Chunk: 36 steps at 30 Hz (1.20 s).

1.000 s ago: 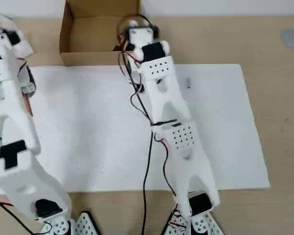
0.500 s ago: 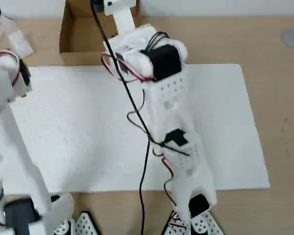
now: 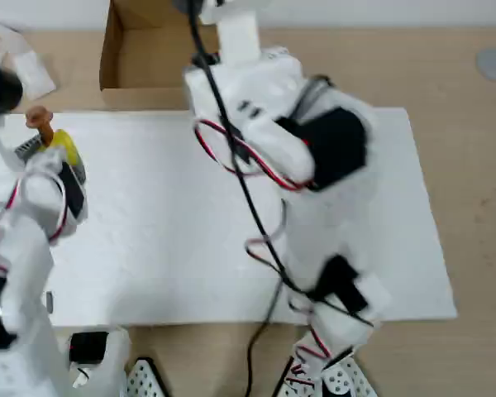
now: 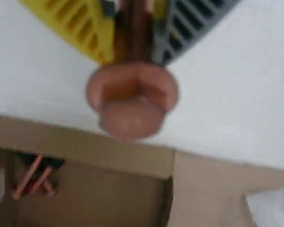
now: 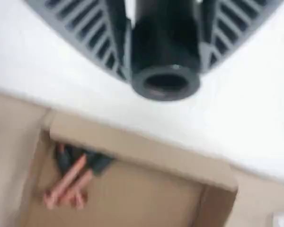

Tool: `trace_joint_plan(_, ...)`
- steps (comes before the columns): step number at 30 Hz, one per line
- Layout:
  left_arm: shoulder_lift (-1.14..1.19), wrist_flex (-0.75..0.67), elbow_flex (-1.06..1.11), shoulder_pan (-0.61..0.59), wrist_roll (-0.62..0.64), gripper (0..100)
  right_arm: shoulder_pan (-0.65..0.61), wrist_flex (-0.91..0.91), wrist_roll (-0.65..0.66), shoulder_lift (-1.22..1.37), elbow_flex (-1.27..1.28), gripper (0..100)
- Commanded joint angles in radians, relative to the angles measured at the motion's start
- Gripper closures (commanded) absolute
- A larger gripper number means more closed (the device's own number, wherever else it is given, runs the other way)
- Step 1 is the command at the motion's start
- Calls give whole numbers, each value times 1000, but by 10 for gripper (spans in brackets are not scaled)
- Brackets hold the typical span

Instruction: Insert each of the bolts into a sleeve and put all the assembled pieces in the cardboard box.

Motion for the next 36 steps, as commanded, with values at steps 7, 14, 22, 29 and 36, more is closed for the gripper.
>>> trace_joint_plan(7, -282, -359, 385, 32, 32, 994, -4, 14, -17, -611, 763, 990)
trace_joint_plan(14, -306, -713, 695, 189, 60, 994, 1, -158, -18, -848, 1188, 990)
trace_joint_plan(22, -302, -852, 832, 311, 77, 994, -22, -580, -15, -1046, 1751, 990)
trace_joint_plan(29, -300, -856, 830, 331, 241, 994, -139, -1008, -15, -1214, 2089, 990)
trace_joint_plan(36, -308, -850, 815, 328, 269, 994, -228, -1401, 72, -1386, 2302, 990)
